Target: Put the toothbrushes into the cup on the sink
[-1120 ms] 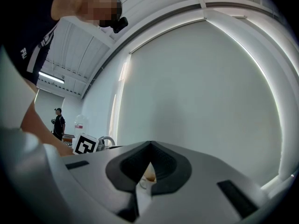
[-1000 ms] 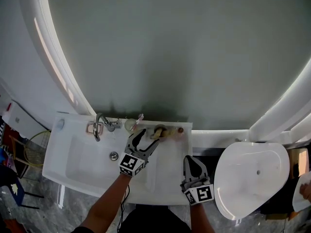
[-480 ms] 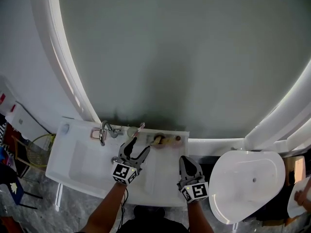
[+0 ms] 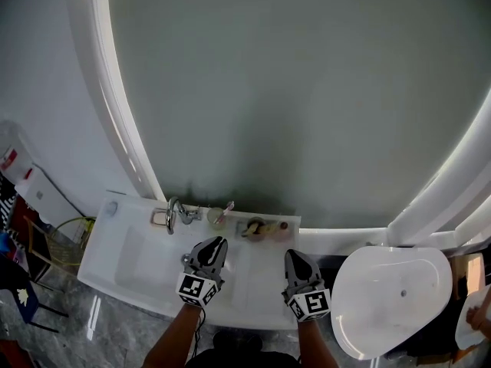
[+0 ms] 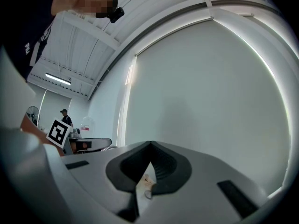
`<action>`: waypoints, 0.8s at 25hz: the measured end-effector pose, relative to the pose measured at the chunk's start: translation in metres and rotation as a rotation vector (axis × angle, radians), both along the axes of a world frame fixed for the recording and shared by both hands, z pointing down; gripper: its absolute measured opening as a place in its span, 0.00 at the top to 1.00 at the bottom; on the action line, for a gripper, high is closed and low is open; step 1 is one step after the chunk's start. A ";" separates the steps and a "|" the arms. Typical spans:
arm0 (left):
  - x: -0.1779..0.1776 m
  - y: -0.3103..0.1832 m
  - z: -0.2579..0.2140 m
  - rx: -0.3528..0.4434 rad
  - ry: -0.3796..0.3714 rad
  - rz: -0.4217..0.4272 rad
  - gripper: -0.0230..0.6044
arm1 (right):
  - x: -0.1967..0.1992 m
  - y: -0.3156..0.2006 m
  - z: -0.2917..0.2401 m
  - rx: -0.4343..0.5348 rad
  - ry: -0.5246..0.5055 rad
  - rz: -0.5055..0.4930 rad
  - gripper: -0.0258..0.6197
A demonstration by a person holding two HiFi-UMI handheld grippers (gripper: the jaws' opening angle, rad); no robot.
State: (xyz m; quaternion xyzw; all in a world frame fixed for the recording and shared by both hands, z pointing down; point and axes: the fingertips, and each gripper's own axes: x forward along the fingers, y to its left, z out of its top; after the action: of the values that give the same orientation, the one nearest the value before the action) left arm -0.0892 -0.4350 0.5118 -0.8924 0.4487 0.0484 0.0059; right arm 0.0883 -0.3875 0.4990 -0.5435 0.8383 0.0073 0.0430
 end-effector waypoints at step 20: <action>-0.004 0.034 -0.025 0.015 0.043 -0.041 0.92 | -0.003 0.011 -0.004 -0.002 0.013 -0.003 0.92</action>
State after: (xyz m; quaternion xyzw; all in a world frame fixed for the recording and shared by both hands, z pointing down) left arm -0.0933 -0.4014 0.4872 -0.8816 0.4667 0.0709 0.0036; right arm 0.0853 -0.3768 0.4954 -0.5421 0.8395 0.0097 0.0369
